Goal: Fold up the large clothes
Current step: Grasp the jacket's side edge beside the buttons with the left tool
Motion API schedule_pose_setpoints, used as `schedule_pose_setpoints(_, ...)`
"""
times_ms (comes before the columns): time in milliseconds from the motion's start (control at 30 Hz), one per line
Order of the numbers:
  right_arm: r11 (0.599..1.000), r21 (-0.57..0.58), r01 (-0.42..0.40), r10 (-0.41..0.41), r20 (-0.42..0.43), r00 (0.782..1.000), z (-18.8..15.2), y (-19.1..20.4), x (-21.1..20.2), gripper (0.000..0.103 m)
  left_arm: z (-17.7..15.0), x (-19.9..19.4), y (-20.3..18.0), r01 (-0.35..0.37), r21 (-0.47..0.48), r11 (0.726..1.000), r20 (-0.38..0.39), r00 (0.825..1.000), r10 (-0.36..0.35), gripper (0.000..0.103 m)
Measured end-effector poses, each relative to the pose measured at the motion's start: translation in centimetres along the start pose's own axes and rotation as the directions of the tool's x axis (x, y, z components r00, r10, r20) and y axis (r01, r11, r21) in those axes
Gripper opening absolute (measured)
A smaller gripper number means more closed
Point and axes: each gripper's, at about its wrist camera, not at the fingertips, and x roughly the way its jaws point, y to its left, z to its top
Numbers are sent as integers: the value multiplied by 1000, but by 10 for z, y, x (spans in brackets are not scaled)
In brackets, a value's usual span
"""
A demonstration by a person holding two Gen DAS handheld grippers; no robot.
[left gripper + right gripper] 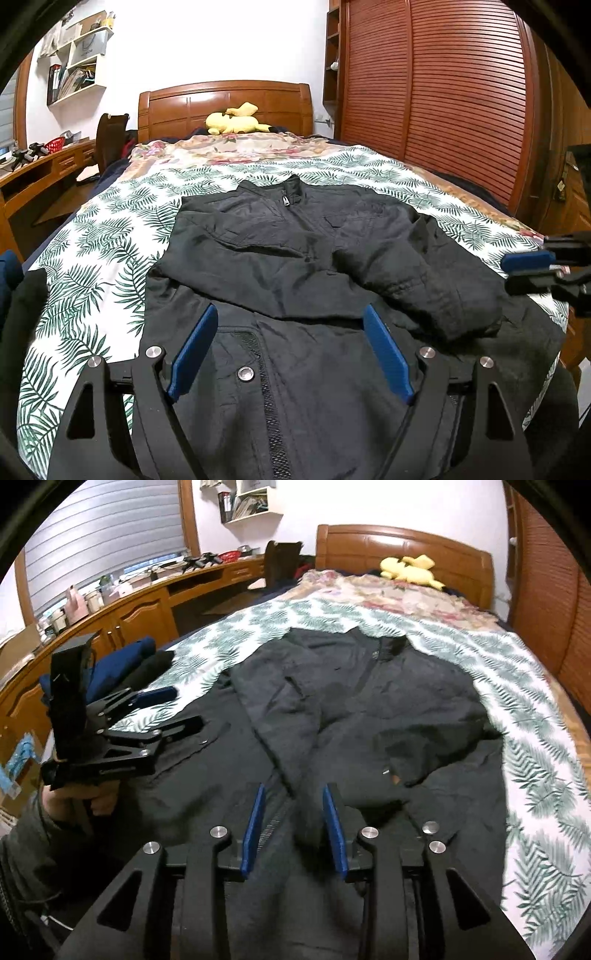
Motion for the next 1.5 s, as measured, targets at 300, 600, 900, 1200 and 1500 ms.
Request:
schedule_pose_setpoints(300,988,82,131,-134,23,991,-27,-48,17,34,-4,1,-23,41,29,999,-20,999,-40,82)
schedule_pose_setpoints(600,960,226,168,-173,-1,985,-50,-88,43,34,1,13,-79,105,93,990,-68,993,-99,82)
schedule_pose_setpoints(900,959,230,168,-176,17,984,-59,-103,36,34,20,32,-133,131,138,982,-129,985,-113,82)
schedule_pose_setpoints(1200,960,230,162,-172,27,985,-76,-106,23,34,35,47,-189,107,279,954,-168,984,-61,61)
schedule_pose_setpoints(1500,968,180,175,-183,24,983,-75,-93,21,34,33,59,-191,101,283,954,-234,972,-33,48)
